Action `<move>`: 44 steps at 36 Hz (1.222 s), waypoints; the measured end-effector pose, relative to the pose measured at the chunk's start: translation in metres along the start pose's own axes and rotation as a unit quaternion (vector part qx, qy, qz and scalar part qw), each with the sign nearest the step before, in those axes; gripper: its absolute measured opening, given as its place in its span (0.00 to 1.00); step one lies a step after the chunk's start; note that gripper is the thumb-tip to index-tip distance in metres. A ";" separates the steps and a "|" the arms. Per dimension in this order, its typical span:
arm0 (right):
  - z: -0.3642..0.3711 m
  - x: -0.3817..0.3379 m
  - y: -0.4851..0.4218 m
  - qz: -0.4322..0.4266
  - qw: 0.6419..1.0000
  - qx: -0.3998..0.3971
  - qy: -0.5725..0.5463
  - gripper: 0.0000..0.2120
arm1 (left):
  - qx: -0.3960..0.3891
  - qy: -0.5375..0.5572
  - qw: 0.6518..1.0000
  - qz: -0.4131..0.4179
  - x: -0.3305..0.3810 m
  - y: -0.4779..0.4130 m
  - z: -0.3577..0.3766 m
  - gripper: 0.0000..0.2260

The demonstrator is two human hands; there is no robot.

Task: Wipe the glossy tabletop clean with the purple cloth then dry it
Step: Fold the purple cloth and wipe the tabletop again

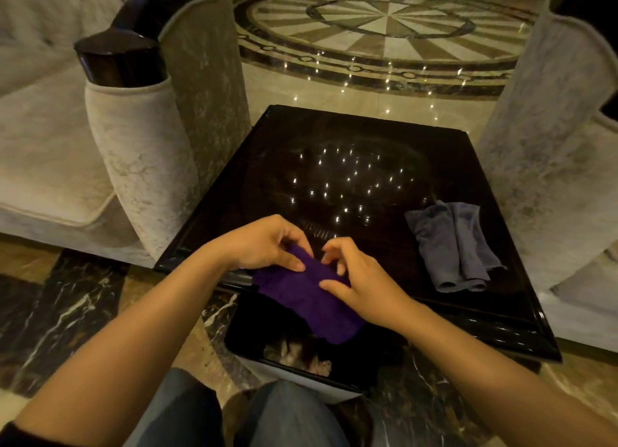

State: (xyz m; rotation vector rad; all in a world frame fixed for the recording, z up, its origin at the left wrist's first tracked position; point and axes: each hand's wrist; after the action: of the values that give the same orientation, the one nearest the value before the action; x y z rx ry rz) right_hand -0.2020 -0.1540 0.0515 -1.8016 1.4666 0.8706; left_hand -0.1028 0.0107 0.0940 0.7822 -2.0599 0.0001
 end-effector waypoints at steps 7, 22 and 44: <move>-0.012 0.015 0.001 0.054 0.993 -0.068 0.077 0.18 | 0.061 0.001 0.997 0.041 0.001 0.009 0.004 0.10; -0.045 -0.020 0.012 -0.008 0.998 0.013 0.061 0.06 | 0.203 0.058 0.974 0.087 0.005 0.048 -0.004 0.11; -0.049 -0.035 0.015 -0.071 0.986 0.111 0.104 0.08 | 0.280 -0.046 0.953 0.104 0.014 0.053 0.003 0.17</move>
State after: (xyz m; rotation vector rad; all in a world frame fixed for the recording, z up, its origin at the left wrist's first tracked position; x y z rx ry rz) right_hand -0.2178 -0.1775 0.1073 -1.8425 1.4773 0.4398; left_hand -0.1380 0.0444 0.1182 0.9064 -2.2489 0.7040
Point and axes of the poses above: each hand's wrist, its own y-axis away from the middle knuckle, its own z-axis out of the palm, x = y × z, and after that the axes turned 11 degrees about -y, right-handed
